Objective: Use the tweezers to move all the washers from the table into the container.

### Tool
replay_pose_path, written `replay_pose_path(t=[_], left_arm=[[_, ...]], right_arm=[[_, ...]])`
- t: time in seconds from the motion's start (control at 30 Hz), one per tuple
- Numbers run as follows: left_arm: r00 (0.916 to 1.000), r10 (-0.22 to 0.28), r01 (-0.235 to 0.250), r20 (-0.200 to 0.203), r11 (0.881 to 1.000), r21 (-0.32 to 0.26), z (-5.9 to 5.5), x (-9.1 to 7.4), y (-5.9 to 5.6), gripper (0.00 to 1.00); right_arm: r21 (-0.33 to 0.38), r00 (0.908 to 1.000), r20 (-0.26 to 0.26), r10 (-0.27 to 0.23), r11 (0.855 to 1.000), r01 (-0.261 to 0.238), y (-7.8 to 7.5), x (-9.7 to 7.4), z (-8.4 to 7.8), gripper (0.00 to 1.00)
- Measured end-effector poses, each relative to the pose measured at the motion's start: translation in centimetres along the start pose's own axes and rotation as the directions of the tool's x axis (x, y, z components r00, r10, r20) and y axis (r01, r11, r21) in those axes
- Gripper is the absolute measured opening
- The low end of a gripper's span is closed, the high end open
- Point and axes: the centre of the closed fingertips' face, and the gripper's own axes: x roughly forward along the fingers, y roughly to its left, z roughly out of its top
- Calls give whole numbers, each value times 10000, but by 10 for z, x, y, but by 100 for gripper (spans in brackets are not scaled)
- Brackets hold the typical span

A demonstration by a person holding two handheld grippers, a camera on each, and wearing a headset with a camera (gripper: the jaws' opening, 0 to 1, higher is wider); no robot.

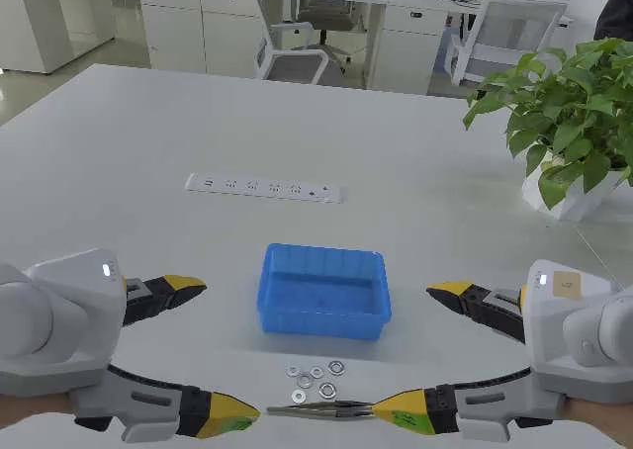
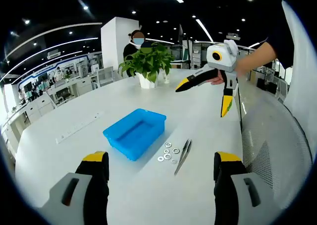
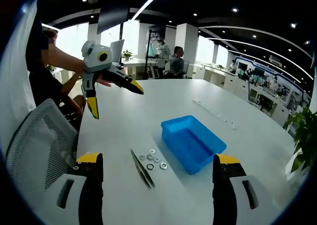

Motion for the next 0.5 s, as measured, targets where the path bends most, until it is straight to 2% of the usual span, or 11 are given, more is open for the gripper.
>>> replay_pose_path(t=[0.17, 0.3, 0.5], left_arm=[[10000, -28, 28, -61, 10000, -23, -3, 2, -1, 92], [10000, -62, 63, 43, 9998, -207, -2, 5, -3, 92], [9999, -136, 136, -21, 9999, -33, -1, 6, -6, 92]], right_arm=[[29, 10000, -46, 36, 10000, -35, 2, 1, -2, 91], [116, 10000, 35, 74, 9999, -75, 5, 0, -1, 91], [265, 9999, 66, 103, 9996, -105, 6, 1, -3, 91]])
